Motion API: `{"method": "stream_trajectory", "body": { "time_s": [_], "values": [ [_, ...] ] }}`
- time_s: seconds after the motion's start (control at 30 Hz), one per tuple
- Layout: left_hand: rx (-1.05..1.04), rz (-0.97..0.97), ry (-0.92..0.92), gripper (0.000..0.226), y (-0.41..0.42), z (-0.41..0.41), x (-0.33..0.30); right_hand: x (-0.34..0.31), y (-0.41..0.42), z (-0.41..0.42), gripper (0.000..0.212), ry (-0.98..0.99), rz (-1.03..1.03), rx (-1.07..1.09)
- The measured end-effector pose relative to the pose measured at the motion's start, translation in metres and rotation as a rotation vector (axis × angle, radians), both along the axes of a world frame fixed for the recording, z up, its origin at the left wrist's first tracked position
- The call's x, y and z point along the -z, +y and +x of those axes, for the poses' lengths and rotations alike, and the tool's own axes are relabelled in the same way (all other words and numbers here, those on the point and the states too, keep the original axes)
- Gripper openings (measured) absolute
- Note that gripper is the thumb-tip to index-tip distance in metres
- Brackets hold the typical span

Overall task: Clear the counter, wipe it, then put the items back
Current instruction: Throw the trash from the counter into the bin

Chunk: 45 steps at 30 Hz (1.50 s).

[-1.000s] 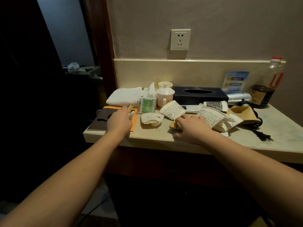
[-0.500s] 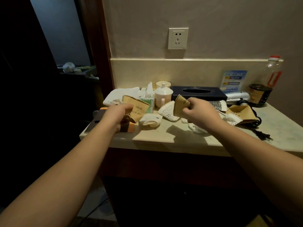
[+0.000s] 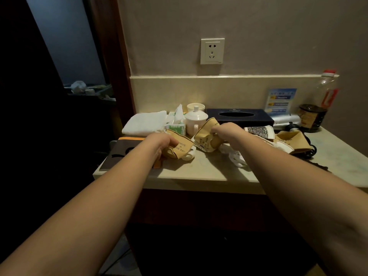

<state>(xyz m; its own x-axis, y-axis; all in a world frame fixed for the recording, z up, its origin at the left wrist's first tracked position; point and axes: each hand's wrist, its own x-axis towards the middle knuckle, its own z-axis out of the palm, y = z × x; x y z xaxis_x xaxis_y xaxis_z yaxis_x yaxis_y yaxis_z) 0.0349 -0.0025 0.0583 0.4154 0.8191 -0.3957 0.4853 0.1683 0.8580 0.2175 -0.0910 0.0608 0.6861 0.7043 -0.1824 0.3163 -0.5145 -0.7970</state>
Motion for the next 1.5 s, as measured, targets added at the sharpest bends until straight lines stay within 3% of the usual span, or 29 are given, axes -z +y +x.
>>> {"method": "stream_trajectory", "body": {
  "time_s": [0.3, 0.37, 0.5, 0.67, 0.83, 1.0, 1.17, 1.3, 1.4, 1.5],
  "values": [
    [0.056, -0.045, 0.125, 0.022, -0.002, 0.007, -0.003, 0.003, 0.015, 0.001, 0.024, -0.037, -0.116, -0.03],
    [0.063, -0.032, 0.125, 0.015, -0.004, 0.009, -0.004, 0.004, 0.017, 0.0, 0.024, -0.041, -0.121, -0.026],
    [0.091, -0.032, 0.083, 0.037, -0.008, 0.009, -0.002, 0.007, 0.017, -0.003, 0.025, -0.086, -0.12, -0.041],
    [0.035, -0.085, 0.01, 0.028, -0.01, 0.005, -0.002, 0.005, 0.012, -0.004, 0.021, -0.182, -0.071, -0.079],
    [-0.114, -0.11, -0.131, 0.01, -0.012, -0.001, 0.006, -0.014, -0.001, -0.002, 0.018, -0.253, 0.052, -0.087],
    [-0.226, -0.16, -0.357, 0.015, -0.015, -0.016, 0.003, -0.036, -0.032, -0.007, 0.021, -0.223, 0.28, -0.125],
    [-0.243, -0.159, -0.581, 0.012, -0.053, -0.035, 0.0, -0.042, -0.089, -0.013, 0.021, -0.415, 0.362, -0.151],
    [-0.228, -0.254, -0.715, 0.015, -0.083, -0.042, 0.013, -0.025, -0.144, -0.015, 0.005, -0.299, 0.443, -0.145],
    [-0.166, -0.311, -0.763, 0.039, -0.105, -0.037, 0.023, -0.001, -0.183, -0.016, 0.007, -0.225, 0.459, -0.089],
    [-0.12, -0.32, -0.757, 0.039, -0.133, -0.021, 0.037, 0.033, -0.221, -0.014, 0.013, -0.151, 0.472, -0.003]
  ]
}}
